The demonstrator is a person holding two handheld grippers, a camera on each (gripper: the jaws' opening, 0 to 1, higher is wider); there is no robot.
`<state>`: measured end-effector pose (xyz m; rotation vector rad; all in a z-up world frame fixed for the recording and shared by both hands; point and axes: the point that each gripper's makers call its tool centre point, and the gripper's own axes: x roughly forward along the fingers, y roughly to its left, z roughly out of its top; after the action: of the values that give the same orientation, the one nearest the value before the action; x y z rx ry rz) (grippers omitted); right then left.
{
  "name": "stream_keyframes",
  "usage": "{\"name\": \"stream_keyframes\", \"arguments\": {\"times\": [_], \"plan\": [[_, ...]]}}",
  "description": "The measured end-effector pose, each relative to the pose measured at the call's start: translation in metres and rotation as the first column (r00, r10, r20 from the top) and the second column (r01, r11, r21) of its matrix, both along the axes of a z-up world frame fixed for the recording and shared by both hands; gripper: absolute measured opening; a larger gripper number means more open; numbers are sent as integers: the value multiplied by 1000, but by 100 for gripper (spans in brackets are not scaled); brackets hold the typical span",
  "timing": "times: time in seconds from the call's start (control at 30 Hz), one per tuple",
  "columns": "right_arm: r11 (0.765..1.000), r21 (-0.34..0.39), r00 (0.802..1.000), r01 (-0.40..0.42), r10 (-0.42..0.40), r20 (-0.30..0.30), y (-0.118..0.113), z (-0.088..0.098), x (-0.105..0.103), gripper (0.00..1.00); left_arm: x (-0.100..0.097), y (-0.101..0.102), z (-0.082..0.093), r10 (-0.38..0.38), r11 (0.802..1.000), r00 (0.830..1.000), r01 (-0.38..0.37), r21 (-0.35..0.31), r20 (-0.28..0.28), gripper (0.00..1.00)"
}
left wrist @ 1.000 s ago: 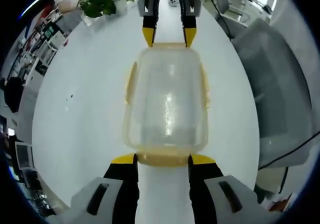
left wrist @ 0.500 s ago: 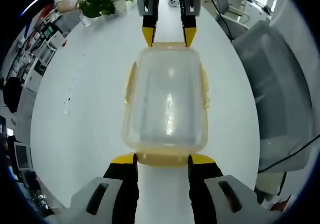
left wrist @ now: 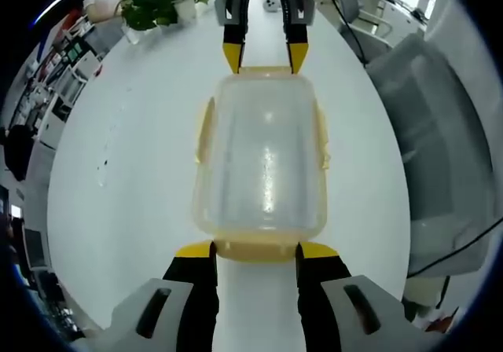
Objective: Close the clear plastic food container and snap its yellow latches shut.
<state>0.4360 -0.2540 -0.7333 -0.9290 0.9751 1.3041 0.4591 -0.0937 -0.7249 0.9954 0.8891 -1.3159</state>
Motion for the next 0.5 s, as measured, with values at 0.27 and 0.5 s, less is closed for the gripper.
{"name": "stream_keyframes", "arguments": {"times": [0.27, 0.5], "plan": [[1000, -1, 1000, 1, -1, -7, -4, -4, 0, 35, 0, -3, -4, 0, 1000, 1000, 0, -1, -3, 36], [1000, -4, 1000, 4, -4, -15, -7, -8, -1, 36, -1, -7, -8, -2, 1000, 1000, 2, 3, -6, 36]]}}
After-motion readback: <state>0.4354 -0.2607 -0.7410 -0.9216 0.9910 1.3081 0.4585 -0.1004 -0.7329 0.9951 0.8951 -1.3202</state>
